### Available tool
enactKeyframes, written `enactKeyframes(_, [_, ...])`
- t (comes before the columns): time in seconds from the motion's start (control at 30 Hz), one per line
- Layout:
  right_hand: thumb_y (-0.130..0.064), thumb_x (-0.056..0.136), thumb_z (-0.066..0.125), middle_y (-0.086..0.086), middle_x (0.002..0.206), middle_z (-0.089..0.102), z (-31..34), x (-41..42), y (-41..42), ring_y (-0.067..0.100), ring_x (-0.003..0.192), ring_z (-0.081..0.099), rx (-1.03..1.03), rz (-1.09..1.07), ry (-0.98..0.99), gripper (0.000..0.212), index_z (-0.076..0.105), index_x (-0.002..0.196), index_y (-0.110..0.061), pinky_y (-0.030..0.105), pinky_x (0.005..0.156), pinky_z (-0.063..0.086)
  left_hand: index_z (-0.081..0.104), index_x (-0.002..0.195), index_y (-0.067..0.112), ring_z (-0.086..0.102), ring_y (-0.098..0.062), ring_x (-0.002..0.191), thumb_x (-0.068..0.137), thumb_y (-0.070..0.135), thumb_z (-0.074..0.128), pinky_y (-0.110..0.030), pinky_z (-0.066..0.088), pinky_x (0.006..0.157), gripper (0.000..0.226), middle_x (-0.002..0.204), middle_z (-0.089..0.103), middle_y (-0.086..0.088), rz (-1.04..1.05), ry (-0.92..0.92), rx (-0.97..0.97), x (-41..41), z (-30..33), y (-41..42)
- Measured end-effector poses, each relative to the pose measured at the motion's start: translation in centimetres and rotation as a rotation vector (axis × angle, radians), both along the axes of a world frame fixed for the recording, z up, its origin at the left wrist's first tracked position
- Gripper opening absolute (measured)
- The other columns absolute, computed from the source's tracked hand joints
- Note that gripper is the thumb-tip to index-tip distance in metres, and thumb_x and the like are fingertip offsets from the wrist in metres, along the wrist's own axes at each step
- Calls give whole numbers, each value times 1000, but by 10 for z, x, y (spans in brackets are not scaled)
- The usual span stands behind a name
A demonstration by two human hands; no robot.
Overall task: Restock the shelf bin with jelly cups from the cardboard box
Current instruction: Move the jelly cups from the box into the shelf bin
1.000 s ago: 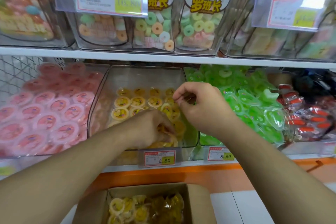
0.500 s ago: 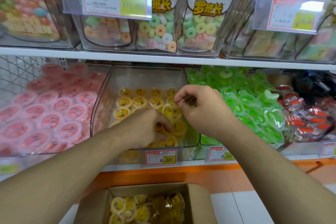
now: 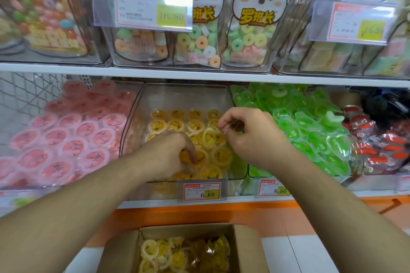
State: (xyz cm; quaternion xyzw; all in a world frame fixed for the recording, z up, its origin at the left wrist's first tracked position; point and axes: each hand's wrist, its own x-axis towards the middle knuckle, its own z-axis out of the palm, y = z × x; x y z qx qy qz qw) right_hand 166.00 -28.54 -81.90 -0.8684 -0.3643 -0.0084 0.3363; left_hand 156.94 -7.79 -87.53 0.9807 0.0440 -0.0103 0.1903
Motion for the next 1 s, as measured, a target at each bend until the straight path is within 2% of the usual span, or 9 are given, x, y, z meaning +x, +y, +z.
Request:
enactKeyframes(0.27, [-9,94,63,-15,82,72,-1,4,-2,-2,81,65,26,17,2,25,75,88,-29,12,68,52,78,86,37,59,-3,98,66,51,93,-34,53,89,29,100,66,21,51,-4,-23,0,0,4])
enactKeyframes(0.4, [-9,94,64,-15,82,71,-1,4,-1,-3,82,63,24,20,15,24,75,88,-29,6,64,47,77,77,43,61,0,99,72,42,92,-34,54,93,15,99,69,25,46,-2,-65,-1,0,5])
enactKeyframes(0.6, [-9,94,64,-15,81,71,-1,5,-1,-3,82,64,19,19,20,23,76,88,-28,5,61,46,76,80,46,63,-4,100,68,44,94,-31,55,90,21,100,69,22,85,48,-57,2,-1,6])
enactKeyframes(0.67, [-9,94,64,-15,81,71,-2,6,-2,-2,81,64,30,18,9,23,75,88,-28,8,63,49,74,88,40,62,-5,94,71,45,93,-27,54,82,26,98,67,17,148,-6,-93,5,3,3])
enactKeyframes(0.73, [-8,93,64,-15,80,71,-3,7,-2,-1,80,65,42,20,-4,24,75,87,-29,11,66,52,69,91,34,62,-5,87,74,45,91,-23,51,73,29,93,65,14,252,-125,-212,13,9,-5])
enactKeyframes(0.8, [-8,93,64,-16,80,71,-3,7,-2,-2,82,65,41,18,-9,24,75,87,-29,10,67,51,66,96,35,61,-5,87,75,49,89,-25,53,76,34,95,64,15,323,-207,-287,24,13,-15])
enactKeyframes(0.87, [-8,94,64,-16,81,71,-3,6,-1,-3,84,64,33,22,-6,24,75,88,-28,7,67,49,68,101,37,63,-7,89,76,51,88,-30,55,81,35,99,65,17,350,-194,-274,35,12,-21])
enactKeyframes(1.0, [-7,94,63,-16,81,71,-4,6,1,-5,86,63,26,12,-14,24,75,88,-27,3,66,45,73,88,34,70,-10,81,80,35,88,-30,59,73,17,87,73,12,401,-192,-303,46,5,-25])
